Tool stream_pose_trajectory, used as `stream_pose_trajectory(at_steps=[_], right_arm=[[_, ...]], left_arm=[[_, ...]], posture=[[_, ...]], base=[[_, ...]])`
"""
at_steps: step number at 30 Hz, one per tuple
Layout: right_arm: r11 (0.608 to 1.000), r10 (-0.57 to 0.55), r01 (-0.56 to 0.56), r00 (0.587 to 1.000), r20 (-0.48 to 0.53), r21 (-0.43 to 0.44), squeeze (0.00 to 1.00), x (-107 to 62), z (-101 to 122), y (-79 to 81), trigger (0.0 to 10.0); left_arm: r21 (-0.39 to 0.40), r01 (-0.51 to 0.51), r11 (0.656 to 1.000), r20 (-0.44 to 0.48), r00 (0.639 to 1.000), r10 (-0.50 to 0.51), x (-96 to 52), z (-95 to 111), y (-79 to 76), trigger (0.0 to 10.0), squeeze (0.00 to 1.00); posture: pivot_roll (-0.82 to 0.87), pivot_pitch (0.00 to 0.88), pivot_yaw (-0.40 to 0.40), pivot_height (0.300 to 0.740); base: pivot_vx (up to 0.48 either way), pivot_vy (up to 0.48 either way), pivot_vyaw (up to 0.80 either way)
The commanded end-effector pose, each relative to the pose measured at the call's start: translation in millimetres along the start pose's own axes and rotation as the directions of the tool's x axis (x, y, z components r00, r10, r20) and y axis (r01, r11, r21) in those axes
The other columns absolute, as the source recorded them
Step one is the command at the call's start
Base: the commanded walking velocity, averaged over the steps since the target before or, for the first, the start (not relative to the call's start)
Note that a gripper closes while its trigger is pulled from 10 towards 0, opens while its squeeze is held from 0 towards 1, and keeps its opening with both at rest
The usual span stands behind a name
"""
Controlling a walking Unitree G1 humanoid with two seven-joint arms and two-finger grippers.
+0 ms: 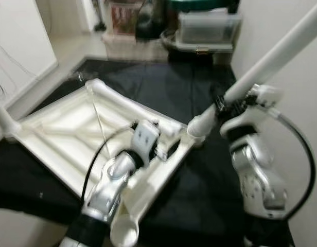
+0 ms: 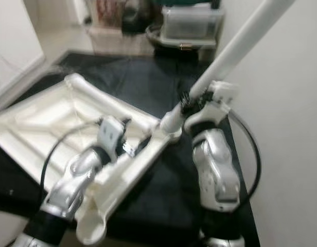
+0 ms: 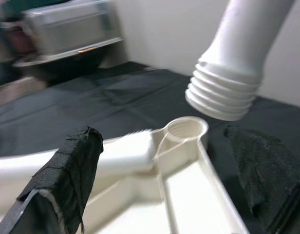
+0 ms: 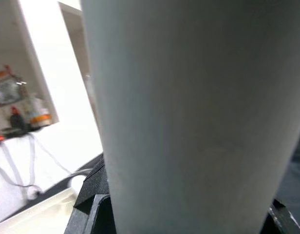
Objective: Building children table
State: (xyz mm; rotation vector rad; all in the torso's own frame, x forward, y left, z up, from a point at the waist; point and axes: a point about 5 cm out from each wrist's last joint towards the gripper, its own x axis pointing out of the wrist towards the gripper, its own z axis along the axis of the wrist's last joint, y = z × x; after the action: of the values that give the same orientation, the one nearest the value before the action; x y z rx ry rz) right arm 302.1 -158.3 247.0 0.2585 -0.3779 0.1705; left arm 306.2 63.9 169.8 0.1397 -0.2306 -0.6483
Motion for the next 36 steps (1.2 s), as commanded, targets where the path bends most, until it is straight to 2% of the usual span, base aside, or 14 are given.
stream_pose_trajectory(at_steps=[1, 5, 10, 14, 15, 25, 28, 30, 33, 36], right_arm=[[1.000, -0.005, 0.005, 1.000, 0.013, -0.012, 0.00, -2.6, 2.7, -1.5, 10.0], [1.000, -0.007, 0.007, 1.000, 0.014, -0.009, 0.00, -2.6, 3.0, -1.8, 10.0], [1.000, -0.008, 0.008, 1.000, 0.025, -0.008, 0.00, -2.8, 5.0, -2.4, 10.0], [0.998, 0.009, -0.007, 1.000, 0.023, -0.068, 0.00, -4.1, 4.3, -0.4, 10.0], [0.996, 0.005, -0.003, 1.000, 0.020, -0.089, 0.00, -4.6, 4.0, -0.7, 10.0], [0.996, -0.004, 0.004, 1.000, 0.000, -0.087, 0.00, -7.4, 0.1, -1.4, 10.0], [0.994, -0.019, 0.018, 1.000, -0.009, -0.103, 0.00, -10.4, -2.3, -3.1, 10.0], [0.992, -0.035, 0.033, 0.999, -0.020, -0.119, 0.00, -15.4, -6.0, -5.2, 10.0], [0.974, -0.157, 0.149, 0.987, -0.031, -0.171, 0.00, -40.3, -16.2, -14.8, 10.0], [0.969, -0.188, 0.181, 0.982, -0.025, -0.165, 0.00, -44.6, -16.7, -16.6, 10.0]], left_arm=[[-0.014, 0.018, 1.000, 0.002, 1.000, -0.018, 0.2, 0.2, -5.8, 10.0, 0.00], [-0.014, 0.018, 1.000, 0.002, 1.000, -0.018, 0.8, 0.5, -6.0, 10.0, 0.00], [-0.009, -0.002, 1.000, 0.013, 1.000, 0.003, 2.0, 2.7, -2.8, 10.0, 0.00], [-0.005, -0.012, 1.000, 0.015, 1.000, 0.013, 2.8, 3.9, -0.8, 10.0, 0.00], [-0.005, -0.016, 1.000, 0.016, 1.000, 0.016, 3.0, 4.4, -0.3, 10.0, 0.00], [-0.016, -0.030, 0.999, 0.028, 0.999, 0.030, 2.0, 9.0, -0.2, 10.0, 0.00], [-0.024, -0.035, 0.999, 0.028, 0.999, 0.036, 0.3, 9.5, 0.1, 10.0, 0.00], [-0.029, -0.040, 0.999, 0.023, 0.999, 0.040, -3.3, 8.9, 0.6, 10.0, 0.00], [-0.089, -0.073, 0.993, -0.011, 0.997, 0.072, -15.4, 3.5, 2.1, 10.0, 0.00], [-0.091, -0.077, 0.993, -0.011, 0.997, 0.076, -15.4, 3.8, 1.6, 10.0, 0.00]], posture=[[0.06, 0.000, -0.048, 0.740], [0.06, 0.000, -0.048, 0.740], [0.06, 0.000, -0.048, 0.740], [0.06, 0.000, -0.049, 0.740], [0.06, 0.000, -0.049, 0.740], [0.06, 0.000, -0.049, 0.740], [0.06, 0.000, -0.049, 0.740], [0.05, 0.000, -0.050, 0.740], [0.06, 0.000, -0.045, 0.740], [0.06, 0.000, -0.045, 0.740]], base=[[-0.431, 0.000, 0.00], [-0.431, 0.000, 0.00], [0.000, 0.000, 0.00], [0.000, 0.000, 0.00], [0.000, 0.000, 0.80], [0.000, 0.000, 0.80], [0.000, 0.000, 0.00], [0.000, 0.000, 0.00], [0.000, 0.000, 0.00], [0.000, 0.320, 0.00]])
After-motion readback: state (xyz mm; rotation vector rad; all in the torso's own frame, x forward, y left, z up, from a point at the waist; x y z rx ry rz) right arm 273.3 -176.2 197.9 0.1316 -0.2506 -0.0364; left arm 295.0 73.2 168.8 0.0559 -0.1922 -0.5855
